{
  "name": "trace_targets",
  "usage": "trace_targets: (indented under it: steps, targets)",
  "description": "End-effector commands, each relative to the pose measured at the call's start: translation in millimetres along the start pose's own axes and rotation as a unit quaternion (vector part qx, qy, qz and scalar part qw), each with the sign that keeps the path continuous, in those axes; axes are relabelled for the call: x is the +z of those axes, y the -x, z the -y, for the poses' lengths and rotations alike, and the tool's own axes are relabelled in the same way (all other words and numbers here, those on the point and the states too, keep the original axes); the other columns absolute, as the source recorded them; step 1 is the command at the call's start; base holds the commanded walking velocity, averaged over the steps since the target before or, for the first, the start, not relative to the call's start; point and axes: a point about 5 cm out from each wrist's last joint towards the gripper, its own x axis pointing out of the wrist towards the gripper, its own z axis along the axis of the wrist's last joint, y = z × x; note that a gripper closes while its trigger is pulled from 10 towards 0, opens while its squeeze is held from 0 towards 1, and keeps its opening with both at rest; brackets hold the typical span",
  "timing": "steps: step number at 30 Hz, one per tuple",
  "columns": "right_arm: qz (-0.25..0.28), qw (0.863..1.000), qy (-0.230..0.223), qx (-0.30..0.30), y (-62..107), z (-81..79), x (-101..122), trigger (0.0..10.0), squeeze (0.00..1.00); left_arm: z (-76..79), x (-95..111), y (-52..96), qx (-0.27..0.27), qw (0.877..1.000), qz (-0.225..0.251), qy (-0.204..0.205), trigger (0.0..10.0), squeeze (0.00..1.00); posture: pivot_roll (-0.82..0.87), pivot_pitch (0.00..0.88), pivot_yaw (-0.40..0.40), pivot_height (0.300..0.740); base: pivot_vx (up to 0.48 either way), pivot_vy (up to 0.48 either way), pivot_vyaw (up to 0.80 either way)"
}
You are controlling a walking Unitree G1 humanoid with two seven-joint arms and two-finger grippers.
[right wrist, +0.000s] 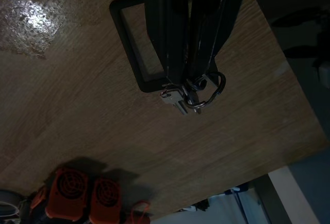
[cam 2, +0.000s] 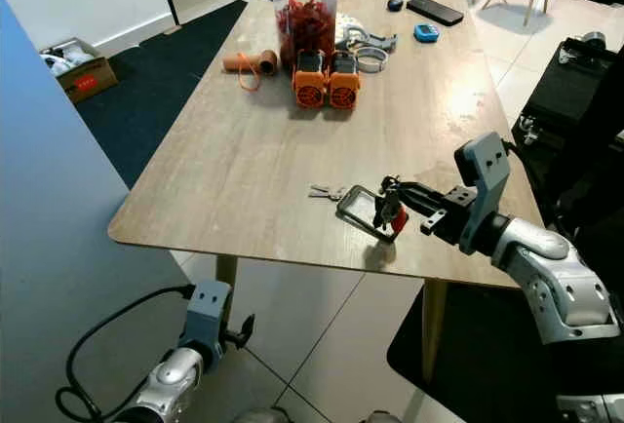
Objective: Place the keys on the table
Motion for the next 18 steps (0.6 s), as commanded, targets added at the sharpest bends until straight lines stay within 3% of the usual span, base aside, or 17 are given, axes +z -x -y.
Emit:
trace_targets:
  steps: [1,9,18]
  targets:
    - [0.01,1.0,0.01,-0.015,0.6,3.6,3,10.0,0.0,0.3,-5,2.1,0.001,1.0,-0.006,0.006,10.0,0.0,0.04,0.076,-0.012,0.74,0.0,0.0,0.0]
    - [0.008,0.999,0.02,-0.049,-5.0,12.5,-2,10.0,0.0,-0.1,-4,2.0,0.001,1.0,-0.005,0.004,10.0,0.0,0.04,0.075,-0.013,0.74,0.0,0.0,0.0]
    - [-0.014,0.999,0.028,-0.036,-10.9,8.6,-9,10.0,0.0,-0.8,-3,1.7,0.002,1.0,-0.005,0.004,10.0,0.0,0.04,0.069,-0.013,0.74,0.0,0.0,0.0]
